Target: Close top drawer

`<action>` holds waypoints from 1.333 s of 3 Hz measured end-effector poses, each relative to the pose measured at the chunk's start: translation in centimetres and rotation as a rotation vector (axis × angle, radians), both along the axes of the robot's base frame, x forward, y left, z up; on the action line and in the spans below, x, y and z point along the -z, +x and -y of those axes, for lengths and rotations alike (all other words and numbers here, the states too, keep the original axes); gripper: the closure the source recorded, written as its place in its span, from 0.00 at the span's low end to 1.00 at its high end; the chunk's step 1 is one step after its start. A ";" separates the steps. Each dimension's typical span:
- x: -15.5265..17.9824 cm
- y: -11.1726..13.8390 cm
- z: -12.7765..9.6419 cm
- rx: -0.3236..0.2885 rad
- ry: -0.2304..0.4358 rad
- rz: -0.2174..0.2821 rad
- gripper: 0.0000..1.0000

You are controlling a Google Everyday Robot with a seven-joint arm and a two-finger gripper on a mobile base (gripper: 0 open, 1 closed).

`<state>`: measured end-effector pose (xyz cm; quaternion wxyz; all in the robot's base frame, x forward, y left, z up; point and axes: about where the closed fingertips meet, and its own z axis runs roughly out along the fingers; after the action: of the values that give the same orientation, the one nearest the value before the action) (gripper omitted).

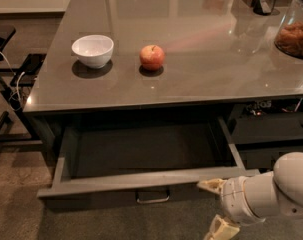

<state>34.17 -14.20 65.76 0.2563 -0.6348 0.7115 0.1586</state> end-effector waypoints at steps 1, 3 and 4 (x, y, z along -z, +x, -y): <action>-0.3 4.1 -1.0 0.004 0.042 0.075 0.18; -0.4 11.8 -0.4 0.057 0.063 0.189 0.46; -0.4 12.0 -0.4 0.058 0.063 0.192 0.23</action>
Offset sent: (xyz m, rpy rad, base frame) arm 0.1290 0.0074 0.0121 0.0950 -0.2341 -0.0527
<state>46.22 -13.81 66.12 0.3478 -0.6177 0.6964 0.1119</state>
